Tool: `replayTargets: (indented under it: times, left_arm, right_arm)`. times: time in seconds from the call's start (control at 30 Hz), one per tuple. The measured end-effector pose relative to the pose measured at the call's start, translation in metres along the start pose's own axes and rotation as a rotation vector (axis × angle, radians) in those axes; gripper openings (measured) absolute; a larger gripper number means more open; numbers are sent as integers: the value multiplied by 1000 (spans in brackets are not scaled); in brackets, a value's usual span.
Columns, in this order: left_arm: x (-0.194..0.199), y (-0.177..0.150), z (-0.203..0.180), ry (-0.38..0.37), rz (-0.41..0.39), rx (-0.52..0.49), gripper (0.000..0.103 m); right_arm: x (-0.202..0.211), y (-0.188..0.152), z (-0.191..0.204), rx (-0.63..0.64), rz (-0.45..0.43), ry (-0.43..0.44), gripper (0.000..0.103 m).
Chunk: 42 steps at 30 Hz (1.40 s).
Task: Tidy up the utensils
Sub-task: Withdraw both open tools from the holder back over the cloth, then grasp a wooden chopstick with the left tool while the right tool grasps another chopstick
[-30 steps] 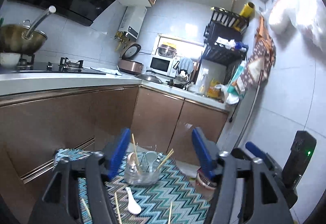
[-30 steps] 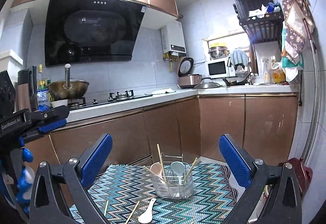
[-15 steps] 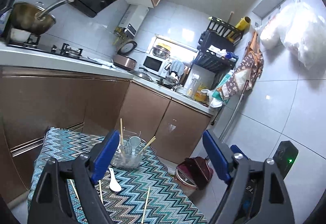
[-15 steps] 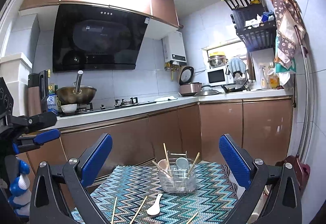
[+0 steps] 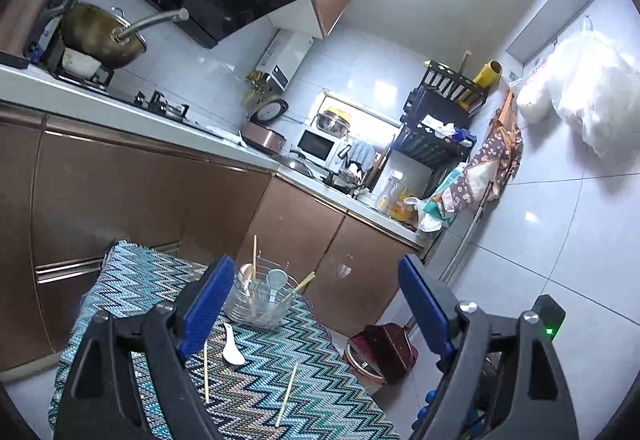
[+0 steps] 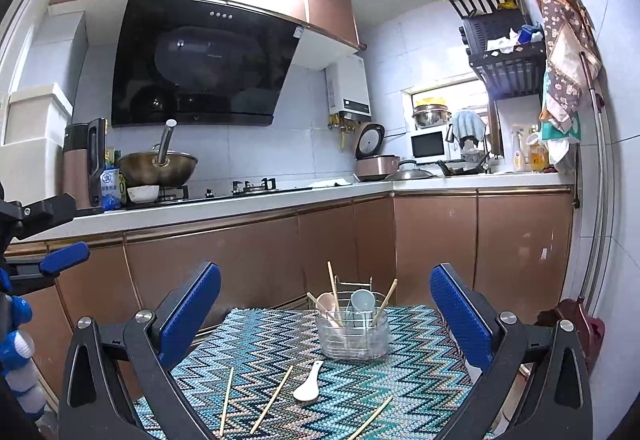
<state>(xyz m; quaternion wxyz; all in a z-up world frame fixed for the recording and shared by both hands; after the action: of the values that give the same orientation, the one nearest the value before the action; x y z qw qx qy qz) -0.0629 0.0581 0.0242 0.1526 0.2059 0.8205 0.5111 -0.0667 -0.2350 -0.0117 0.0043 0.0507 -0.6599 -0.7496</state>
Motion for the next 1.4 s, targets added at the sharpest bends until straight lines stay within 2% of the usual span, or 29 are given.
replayTargets:
  times: [0.2, 0.43, 0.7, 0.9, 1.07, 1.4]
  left_arm:
    - [23, 4, -1, 73, -84, -32, 83]
    - [50, 12, -3, 203, -223, -107, 83]
    - [49, 16, 5, 247, -241, -98, 83]
    - [23, 12, 25, 241, -168, -27, 84]
    - [-24, -11, 62, 223, 12, 84, 84]
    - [-111, -77, 113, 313, 261, 104, 83]
  right_arm:
    - [4, -1, 1, 7, -1, 1, 103]
    - [8, -1, -4, -1, -7, -13, 103]
    - [4, -6, -8, -18, 0, -34, 103]
    - [-10, -18, -19, -51, 41, -38, 103]
    - [-31, -42, -33, -99, 126, -45, 103]
    - [-84, -117, -74, -203, 367, -93, 103]
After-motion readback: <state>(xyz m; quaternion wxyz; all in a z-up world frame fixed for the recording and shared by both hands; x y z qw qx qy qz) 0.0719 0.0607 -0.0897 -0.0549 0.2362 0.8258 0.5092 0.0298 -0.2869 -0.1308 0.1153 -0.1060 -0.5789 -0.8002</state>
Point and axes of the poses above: each gripper's, at about its wrist camera, not at the fingertips, and x roughly against the way its jaws point, z to its left, y to its top, the point moved 3 cm from there along -x, roughly the way its jaws point, and after that the axes turned 7 degrees about -z, right-handed, at the moved point
